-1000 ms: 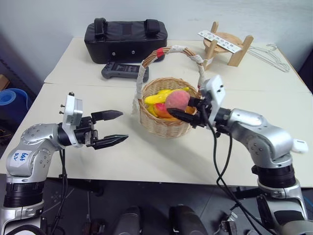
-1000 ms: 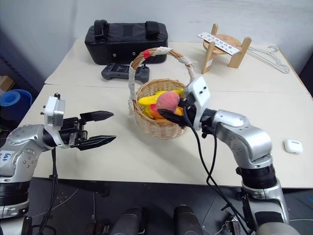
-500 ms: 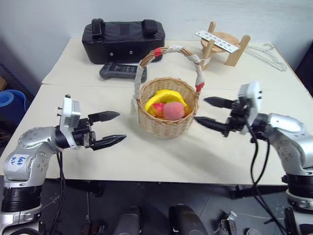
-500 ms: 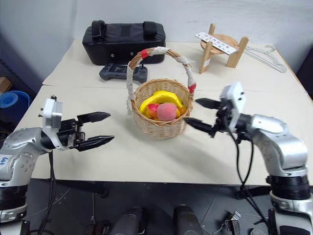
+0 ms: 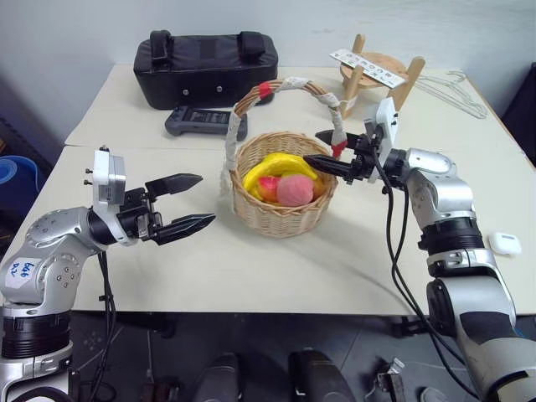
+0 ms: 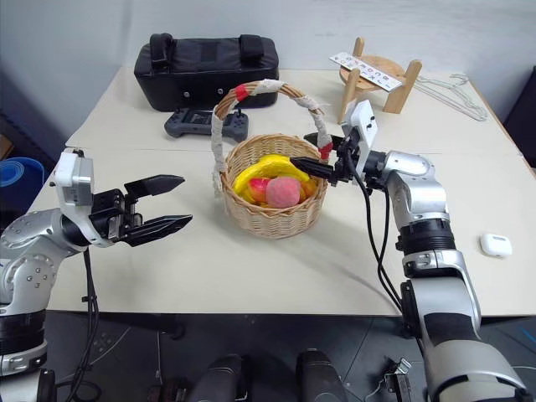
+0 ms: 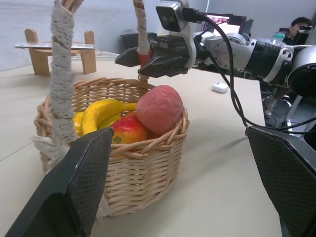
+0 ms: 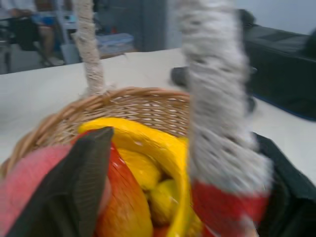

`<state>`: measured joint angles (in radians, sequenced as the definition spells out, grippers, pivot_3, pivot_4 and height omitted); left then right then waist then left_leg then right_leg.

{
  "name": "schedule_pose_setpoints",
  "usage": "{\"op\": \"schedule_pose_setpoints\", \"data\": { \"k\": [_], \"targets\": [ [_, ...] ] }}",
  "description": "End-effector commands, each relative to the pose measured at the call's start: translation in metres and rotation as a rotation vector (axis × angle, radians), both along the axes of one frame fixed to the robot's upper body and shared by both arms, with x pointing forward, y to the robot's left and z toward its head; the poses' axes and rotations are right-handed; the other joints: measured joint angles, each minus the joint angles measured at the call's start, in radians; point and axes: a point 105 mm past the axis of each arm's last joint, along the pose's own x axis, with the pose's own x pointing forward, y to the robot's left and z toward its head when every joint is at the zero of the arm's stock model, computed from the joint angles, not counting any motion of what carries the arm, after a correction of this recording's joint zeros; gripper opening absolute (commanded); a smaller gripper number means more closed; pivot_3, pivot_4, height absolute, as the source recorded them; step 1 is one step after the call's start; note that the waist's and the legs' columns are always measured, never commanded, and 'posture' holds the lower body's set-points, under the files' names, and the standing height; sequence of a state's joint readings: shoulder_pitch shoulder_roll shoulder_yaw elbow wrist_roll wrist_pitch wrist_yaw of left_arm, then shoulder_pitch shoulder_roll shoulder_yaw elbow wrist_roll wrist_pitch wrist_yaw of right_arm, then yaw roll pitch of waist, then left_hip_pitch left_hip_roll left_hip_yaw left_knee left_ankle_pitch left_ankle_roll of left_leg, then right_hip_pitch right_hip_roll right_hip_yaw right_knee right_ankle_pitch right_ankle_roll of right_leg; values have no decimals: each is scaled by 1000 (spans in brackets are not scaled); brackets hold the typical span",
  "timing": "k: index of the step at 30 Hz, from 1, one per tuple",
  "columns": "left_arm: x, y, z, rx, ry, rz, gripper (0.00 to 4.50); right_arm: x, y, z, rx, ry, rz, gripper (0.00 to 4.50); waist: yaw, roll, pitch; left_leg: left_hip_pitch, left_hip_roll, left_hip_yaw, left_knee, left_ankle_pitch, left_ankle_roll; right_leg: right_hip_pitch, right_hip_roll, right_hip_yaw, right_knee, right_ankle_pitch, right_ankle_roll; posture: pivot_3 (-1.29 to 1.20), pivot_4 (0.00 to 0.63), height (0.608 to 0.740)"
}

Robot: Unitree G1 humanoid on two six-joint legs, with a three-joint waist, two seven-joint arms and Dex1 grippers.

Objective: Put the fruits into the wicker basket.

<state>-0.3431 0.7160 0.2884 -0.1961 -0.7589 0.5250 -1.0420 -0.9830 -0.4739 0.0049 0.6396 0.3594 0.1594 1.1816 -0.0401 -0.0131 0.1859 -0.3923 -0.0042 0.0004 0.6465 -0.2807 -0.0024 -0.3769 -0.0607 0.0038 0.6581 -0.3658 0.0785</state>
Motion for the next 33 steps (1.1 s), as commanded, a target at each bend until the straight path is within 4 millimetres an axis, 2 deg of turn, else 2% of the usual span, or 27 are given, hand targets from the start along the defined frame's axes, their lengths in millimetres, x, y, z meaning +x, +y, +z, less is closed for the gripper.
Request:
{"op": "schedule_pose_setpoints", "data": {
  "k": [1,6,7,8,11,13,15,17,19,23,25,29,32,33],
  "targets": [
    [-7,-6,9,-1,-43,-31,4500,-5,-4,11,4,-45,28,2110,5,0,0,0,0,0,0,0,0,0,0,0,0,0,0,0,150,740],
    [-7,-7,3,-2,-29,-29,4500,-24,-21,10,-21,-50,33,401,13,0,0,0,0,-1,-1,0,-1,0,0,-1,-1,0,0,0,150,740],
    [-7,-8,3,-3,-26,-33,4500,-30,-27,10,-32,-67,11,110,14,0,0,0,0,-1,-1,0,-1,0,0,-1,-1,0,0,0,150,740],
    [-6,-9,2,-5,-24,-36,4500,-35,-32,12,-33,-85,-11,42,15,0,0,-1,0,-1,0,-1,-1,0,0,-1,-1,0,0,0,150,740],
    [-3,-13,0,-9,-17,-54,4500,-51,-49,26,27,-130,-110,42,15,0,0,-2,0,-1,0,-1,-1,0,0,-1,-3,0,0,0,150,740],
    [1,-18,-1,-16,-12,-71,4500,-66,-73,42,137,-165,-242,42,18,0,0,-2,0,-1,0,-1,-1,0,0,-1,-4,0,0,0,150,740],
    [3,-20,-3,-19,-10,-84,4500,-76,-93,49,222,-177,-355,42,18,0,0,-2,0,-2,0,-1,-1,0,0,-2,-5,0,0,0,150,740],
    [8,-24,-5,-32,12,-102,4500,-82,-127,43,230,-200,-534,42,17,0,0,-2,0,-2,-1,-1,-1,0,0,-1,-5,0,0,0,150,740],
    [13,-27,-6,-32,22,-128,4500,-87,-152,37,209,-229,-671,42,18,0,0,0,0,-2,-1,-1,1,1,0,-2,-5,0,0,0,150,740],
    [24,-32,-5,-6,1,-166,4500,-85,-187,28,215,-253,-862,42,11,0,0,2,-1,0,-1,-1,3,2,0,1,-2,0,0,0,150,740],
    [28,-36,-2,-3,-11,-187,4500,-79,-206,18,217,-254,-964,42,9,0,0,3,-1,2,-1,-1,3,1,1,2,0,0,0,0,150,740],
    [26,-41,-7,-5,4,-222,4500,-70,-227,-3,279,-245,-1073,42,9,0,0,3,0,4,-1,0,2,0,2,3,0,0,0,0,150,740],
    [20,-42,-9,3,23,-247,4500,-68,-221,-17,267,-225,-1050,696,9,1,0,3,0,4,-1,1,1,0,2,4,0,0,0,0,150,740],
    [19,-40,-10,7,26,-248,4500,-69,-219,-19,249,-223,-1040,1072,10,1,0,3,0,5,-1,1,1,0,2,4,0,0,0,0,150,740]
  ]
}}
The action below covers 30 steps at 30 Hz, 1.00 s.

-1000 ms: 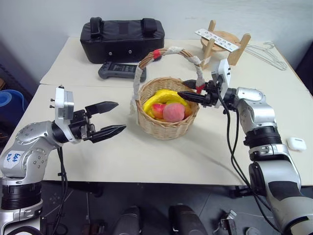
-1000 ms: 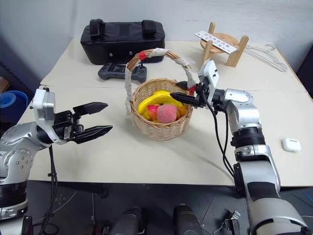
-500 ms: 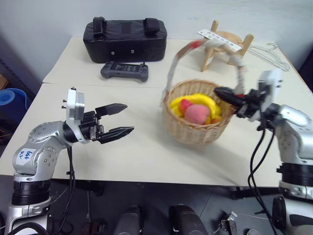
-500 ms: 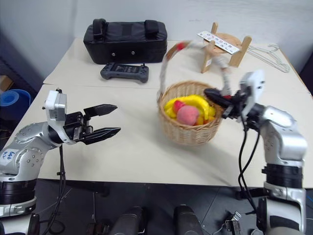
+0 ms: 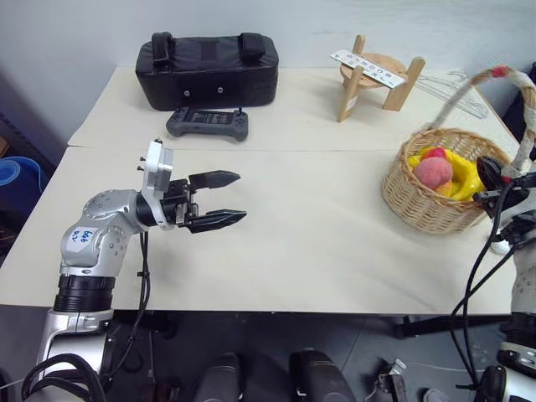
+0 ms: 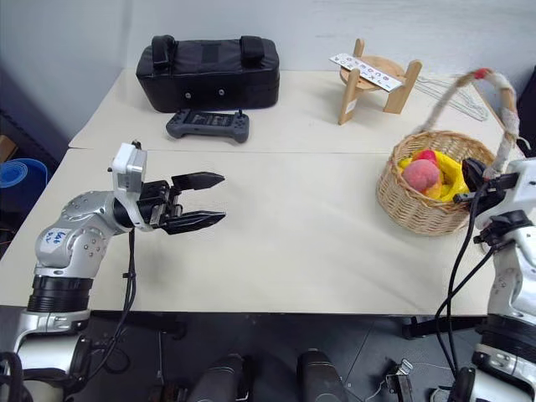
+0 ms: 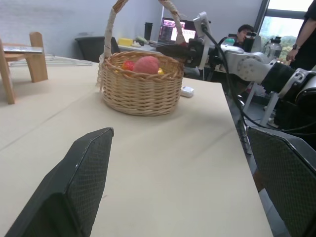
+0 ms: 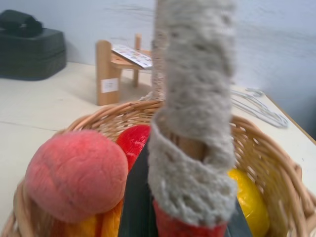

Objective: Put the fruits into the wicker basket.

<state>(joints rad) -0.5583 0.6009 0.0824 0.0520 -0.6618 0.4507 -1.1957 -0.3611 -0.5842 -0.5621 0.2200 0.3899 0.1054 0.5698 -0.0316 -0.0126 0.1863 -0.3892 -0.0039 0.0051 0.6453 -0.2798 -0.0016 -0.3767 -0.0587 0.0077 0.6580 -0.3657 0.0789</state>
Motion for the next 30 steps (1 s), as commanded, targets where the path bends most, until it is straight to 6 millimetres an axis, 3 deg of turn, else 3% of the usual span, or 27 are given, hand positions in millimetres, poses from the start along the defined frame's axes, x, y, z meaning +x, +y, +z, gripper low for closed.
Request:
{"op": "schedule_pose_setpoints", "data": {
  "k": [1,5,10,14,17,19,21,27,30],
  "targets": [
    [-6,3,3,17,-22,-14,4500,-10,3,10,-79,-38,21,1353,3,0,0,0,0,0,0,0,0,0,0,0,0,0,0,0,150,740],
    [-3,11,4,27,-15,14,4500,-34,-13,24,-158,-11,25,2842,12,0,0,-1,0,0,1,-1,3,0,-1,0,0,0,0,0,150,740],
    [-11,28,-16,96,19,50,4500,-73,-9,31,-294,63,117,4472,16,1,0,0,0,-1,0,-1,4,1,-1,-1,-2,0,0,0,150,740],
    [-15,55,-29,177,-32,179,4500,-100,2,1,-554,256,203,4472,8,0,1,1,0,-1,-2,-1,3,2,-1,-1,-4,0,0,0,150,740],
    [-26,78,-51,282,-56,269,4500,-108,43,-24,-533,315,398,4472,-3,0,1,2,0,0,-5,-1,3,2,-1,1,-4,0,0,0,150,740],
    [-35,88,-59,277,-63,323,4500,-119,82,-54,-513,382,655,4472,-8,0,1,5,0,1,-10,-1,3,3,-2,2,-5,0,0,0,150,740],
    [-39,93,-68,296,-58,385,4500,-123,99,-82,-608,421,810,4472,-3,-2,1,7,0,0,-12,-1,2,3,-2,1,-5,0,0,0,150,740],
    [-40,89,-77,345,-148,457,4500,-78,127,-84,-631,252,873,4472,10,-3,2,6,-1,0,-10,0,3,3,-5,-1,-5,0,0,0,150,740],
    [-41,89,-76,348,-163,465,4500,-67,139,-80,-611,200,888,4472,12,-3,2,5,-1,-1,-12,1,2,2,-5,-2,-6,0,-1,0,150,740]
  ]
}}
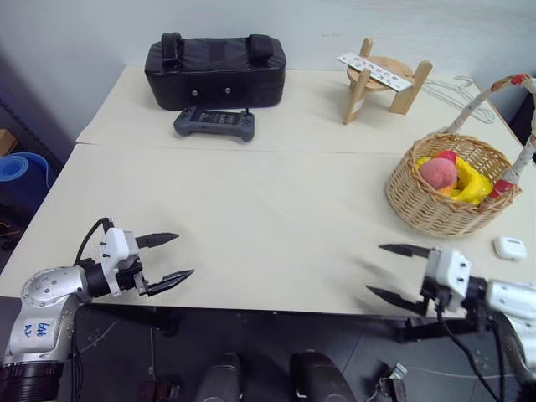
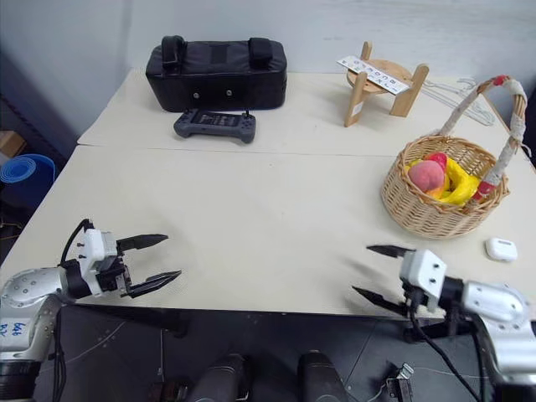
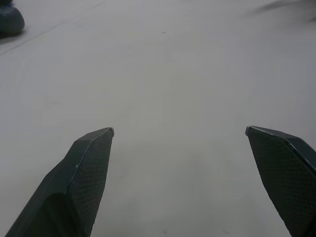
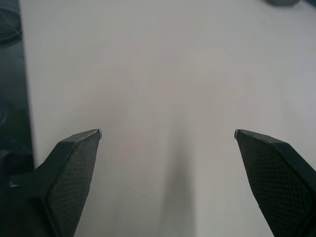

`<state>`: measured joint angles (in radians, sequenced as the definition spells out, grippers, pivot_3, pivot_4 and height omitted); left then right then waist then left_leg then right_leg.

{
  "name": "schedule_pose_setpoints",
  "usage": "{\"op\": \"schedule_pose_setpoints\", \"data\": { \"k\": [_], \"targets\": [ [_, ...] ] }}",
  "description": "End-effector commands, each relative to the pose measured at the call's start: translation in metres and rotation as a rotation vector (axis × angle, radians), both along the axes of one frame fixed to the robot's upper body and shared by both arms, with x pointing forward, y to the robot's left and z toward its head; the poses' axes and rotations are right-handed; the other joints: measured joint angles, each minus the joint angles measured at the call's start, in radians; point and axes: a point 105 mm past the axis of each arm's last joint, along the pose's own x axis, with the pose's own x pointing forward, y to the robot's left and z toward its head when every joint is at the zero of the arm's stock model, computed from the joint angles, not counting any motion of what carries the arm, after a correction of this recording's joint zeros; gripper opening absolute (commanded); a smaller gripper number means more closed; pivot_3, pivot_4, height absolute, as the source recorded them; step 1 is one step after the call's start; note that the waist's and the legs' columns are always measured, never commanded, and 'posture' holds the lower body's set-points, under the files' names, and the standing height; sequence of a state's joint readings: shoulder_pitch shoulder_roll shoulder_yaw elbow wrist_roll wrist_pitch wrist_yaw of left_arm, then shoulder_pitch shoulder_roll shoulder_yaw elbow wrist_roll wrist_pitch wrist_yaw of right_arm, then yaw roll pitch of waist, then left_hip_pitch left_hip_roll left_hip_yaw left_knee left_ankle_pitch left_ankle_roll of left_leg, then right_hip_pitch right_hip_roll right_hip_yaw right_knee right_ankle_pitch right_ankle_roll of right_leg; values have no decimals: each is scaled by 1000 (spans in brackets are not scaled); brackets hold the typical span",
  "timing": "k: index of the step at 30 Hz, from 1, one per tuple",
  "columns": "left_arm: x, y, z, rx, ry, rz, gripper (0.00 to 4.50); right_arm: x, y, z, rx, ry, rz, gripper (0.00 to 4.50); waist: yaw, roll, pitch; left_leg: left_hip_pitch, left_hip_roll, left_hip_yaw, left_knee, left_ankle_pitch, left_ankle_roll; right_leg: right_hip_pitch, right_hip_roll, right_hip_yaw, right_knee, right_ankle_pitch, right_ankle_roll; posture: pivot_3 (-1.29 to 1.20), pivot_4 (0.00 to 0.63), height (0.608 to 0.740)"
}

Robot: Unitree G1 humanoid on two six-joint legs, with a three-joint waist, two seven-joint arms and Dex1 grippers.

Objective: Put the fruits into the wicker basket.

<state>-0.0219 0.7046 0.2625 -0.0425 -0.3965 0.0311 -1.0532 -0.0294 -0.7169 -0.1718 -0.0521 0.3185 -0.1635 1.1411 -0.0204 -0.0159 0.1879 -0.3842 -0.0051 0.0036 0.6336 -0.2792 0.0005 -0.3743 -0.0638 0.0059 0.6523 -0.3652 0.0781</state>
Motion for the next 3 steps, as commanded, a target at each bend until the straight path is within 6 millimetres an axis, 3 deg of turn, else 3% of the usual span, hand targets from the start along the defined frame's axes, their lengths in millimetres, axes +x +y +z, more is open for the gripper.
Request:
{"op": "schedule_pose_setpoints", "data": {
  "k": [1,3],
  "targets": [
    [-2,0,8,40,-69,2,4500,4,8,0,23,-31,23,4472,1,0,0,0,0,0,-1,0,0,0,0,-1,0,0,0,0,150,740],
    [1,3,10,47,-89,16,4500,5,12,-2,36,-38,27,4472,1,0,0,-1,0,0,-2,0,-1,-1,0,-1,-1,0,-1,0,150,740]
  ]
}}
